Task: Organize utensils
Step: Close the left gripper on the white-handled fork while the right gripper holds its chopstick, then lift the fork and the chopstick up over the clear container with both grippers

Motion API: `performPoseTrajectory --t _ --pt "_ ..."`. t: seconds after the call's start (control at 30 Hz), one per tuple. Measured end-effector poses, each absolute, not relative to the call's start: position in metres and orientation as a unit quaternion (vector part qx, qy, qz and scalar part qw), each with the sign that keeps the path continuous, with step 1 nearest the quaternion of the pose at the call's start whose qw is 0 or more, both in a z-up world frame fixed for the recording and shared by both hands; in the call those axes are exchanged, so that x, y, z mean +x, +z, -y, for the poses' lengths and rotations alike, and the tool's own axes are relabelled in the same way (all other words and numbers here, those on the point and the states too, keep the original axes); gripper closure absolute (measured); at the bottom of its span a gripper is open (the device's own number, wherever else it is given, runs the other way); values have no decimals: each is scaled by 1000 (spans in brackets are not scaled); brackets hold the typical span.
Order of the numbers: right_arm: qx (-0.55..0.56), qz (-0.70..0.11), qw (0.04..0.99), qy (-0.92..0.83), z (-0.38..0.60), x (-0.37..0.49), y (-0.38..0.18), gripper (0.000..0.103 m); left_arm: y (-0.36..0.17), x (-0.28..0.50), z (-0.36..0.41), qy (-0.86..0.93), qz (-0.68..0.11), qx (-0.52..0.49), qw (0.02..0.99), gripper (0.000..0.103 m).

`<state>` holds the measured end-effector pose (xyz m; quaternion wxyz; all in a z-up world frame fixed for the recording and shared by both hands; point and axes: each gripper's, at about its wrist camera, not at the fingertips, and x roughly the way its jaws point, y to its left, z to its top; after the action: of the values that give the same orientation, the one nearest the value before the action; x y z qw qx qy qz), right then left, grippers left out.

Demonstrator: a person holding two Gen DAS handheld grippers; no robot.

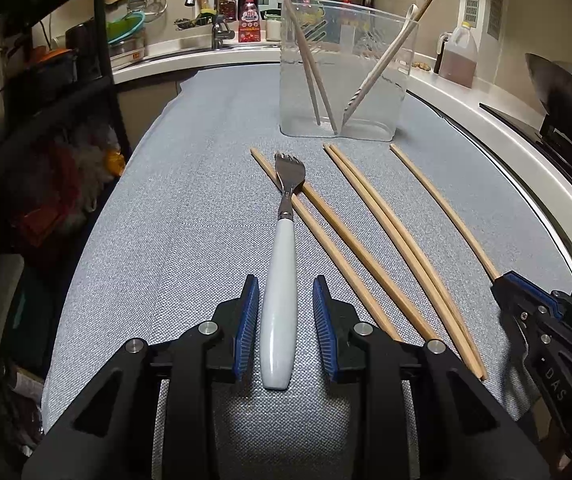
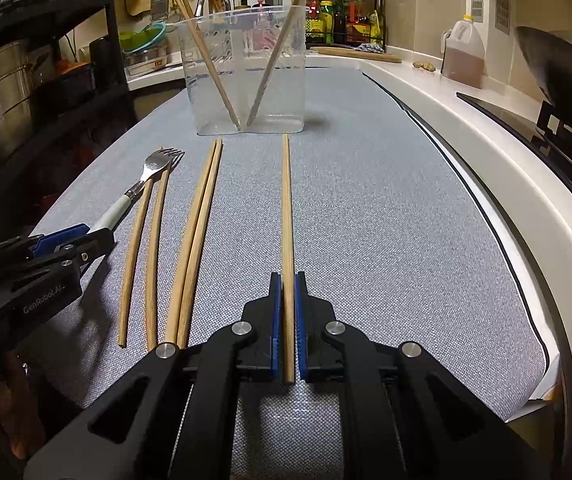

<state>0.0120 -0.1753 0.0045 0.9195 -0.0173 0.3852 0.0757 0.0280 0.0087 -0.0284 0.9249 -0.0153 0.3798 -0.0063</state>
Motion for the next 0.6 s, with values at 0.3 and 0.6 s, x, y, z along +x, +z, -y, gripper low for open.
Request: performPoseTrajectory --t 0.3,0.6 --pt "-19 -387 919 70 177 13 15 97 -27 32 -9 -3 -382 -3 924 85" --pt "-26 -350 934 68 181 -3 57 97 -8 20 -13 -8 -351 -6 936 86"
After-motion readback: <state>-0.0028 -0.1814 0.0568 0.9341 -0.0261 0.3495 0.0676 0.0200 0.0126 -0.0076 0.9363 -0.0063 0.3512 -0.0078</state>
